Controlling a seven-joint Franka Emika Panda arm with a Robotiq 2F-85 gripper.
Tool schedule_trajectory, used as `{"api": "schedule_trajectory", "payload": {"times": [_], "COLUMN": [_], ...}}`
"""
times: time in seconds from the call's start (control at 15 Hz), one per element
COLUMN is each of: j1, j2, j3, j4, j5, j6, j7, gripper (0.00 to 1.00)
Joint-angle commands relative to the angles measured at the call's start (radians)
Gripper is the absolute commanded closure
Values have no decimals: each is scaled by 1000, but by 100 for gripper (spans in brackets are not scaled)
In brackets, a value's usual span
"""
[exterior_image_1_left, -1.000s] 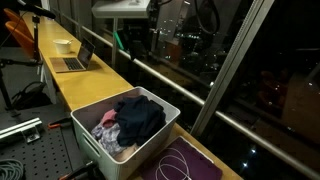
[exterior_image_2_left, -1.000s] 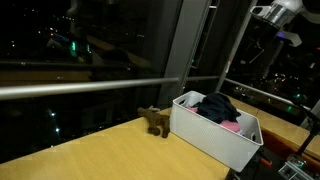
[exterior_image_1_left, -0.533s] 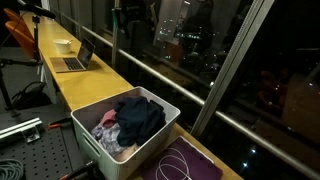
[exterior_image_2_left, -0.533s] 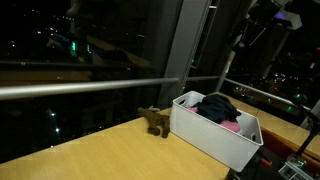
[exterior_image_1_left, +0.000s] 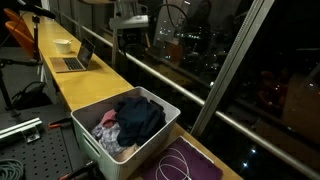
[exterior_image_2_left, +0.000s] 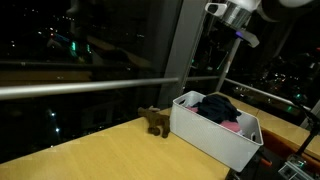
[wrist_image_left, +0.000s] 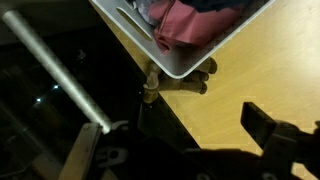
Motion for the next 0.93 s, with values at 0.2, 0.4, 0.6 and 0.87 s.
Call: {"api": "schedule_trajectory", "payload": {"times": [0.2, 0.4, 0.6, 0.87], "j1": [16, 22, 34, 59], "j2": [361, 510, 614, 707], "j3": [22, 23, 24, 27], "j4": [321, 426, 480, 548], "j5": [-120, -115, -121, -131], "j6": [-48, -44, -21, -29], "j7": [-13, -12, -17, -24], "gripper": [0, 0, 0, 0]}}
